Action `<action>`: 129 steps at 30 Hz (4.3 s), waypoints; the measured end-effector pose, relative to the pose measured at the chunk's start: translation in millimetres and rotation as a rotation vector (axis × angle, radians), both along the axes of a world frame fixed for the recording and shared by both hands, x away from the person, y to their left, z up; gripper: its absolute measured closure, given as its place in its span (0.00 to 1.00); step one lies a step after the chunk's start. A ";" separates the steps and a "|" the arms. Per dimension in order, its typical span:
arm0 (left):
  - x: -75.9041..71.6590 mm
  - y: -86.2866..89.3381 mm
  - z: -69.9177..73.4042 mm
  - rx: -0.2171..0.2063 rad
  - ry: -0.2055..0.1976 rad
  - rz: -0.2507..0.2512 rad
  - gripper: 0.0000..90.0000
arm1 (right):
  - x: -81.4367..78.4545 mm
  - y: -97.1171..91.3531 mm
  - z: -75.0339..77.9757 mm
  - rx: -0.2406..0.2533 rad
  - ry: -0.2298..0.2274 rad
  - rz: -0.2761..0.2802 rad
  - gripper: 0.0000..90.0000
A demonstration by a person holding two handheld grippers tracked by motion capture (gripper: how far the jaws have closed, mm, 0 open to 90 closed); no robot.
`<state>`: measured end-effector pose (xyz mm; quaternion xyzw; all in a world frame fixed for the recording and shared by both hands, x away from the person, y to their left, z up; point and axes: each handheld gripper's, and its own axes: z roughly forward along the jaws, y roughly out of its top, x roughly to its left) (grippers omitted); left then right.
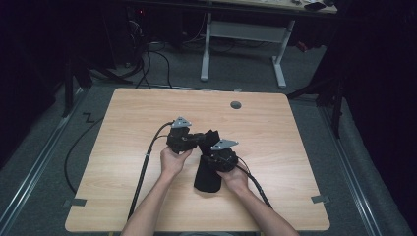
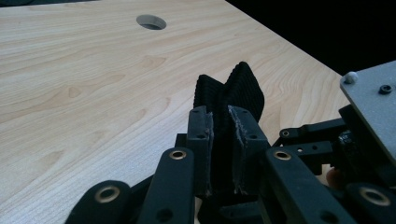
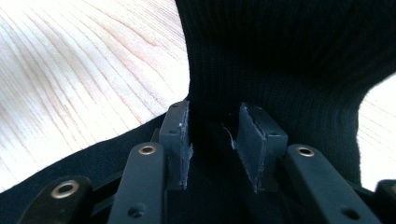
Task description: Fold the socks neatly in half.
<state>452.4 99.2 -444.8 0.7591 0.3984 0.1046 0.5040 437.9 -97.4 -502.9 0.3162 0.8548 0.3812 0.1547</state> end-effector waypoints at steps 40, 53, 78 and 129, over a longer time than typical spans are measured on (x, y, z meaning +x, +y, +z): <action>-23.6 -6.4 -26.6 0.042 0.004 -0.048 0.87 | -50.5 -39.3 15.8 0.031 -0.018 0.056 0.66; -40.5 -9.1 -19.6 0.074 -0.057 -0.060 0.86 | -24.0 -28.1 -0.4 -0.021 -0.002 -0.010 0.68; -28.7 -11.6 -30.6 0.157 -0.070 0.022 0.85 | -28.4 -20.4 -1.8 -0.001 0.017 -0.039 0.63; -66.9 -16.3 -62.6 0.261 0.007 0.069 0.54 | -25.6 -24.4 30.1 0.088 -0.007 0.049 0.96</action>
